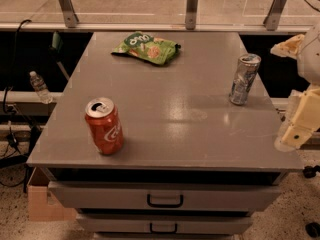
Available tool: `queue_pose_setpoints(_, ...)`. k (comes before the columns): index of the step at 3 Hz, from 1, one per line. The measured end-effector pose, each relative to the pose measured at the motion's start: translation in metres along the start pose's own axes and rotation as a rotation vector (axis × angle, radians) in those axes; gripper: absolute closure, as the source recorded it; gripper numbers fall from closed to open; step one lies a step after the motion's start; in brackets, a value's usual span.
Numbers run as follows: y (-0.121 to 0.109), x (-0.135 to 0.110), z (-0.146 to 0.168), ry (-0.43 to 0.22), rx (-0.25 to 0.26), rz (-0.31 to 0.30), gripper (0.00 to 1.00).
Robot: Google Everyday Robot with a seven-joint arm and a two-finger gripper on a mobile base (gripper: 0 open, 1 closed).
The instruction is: Move redbull can near coke can
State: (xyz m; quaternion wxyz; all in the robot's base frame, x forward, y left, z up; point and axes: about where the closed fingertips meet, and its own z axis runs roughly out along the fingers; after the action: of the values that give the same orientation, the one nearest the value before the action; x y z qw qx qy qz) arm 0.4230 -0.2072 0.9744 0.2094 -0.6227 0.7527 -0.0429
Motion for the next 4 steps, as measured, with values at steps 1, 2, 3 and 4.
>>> queue_pose_setpoints(1, 0.0, 0.0, 0.0, 0.0, 0.0, 0.0, 0.0)
queue_pose_setpoints(2, -0.004, 0.001, 0.0, -0.038, 0.012, 0.005, 0.0)
queue_pose_setpoints(3, -0.031, 0.017, 0.014, -0.125, 0.043, 0.049, 0.0)
queue_pose_setpoints(4, -0.074, 0.035, 0.043, -0.259, 0.068, 0.115, 0.0)
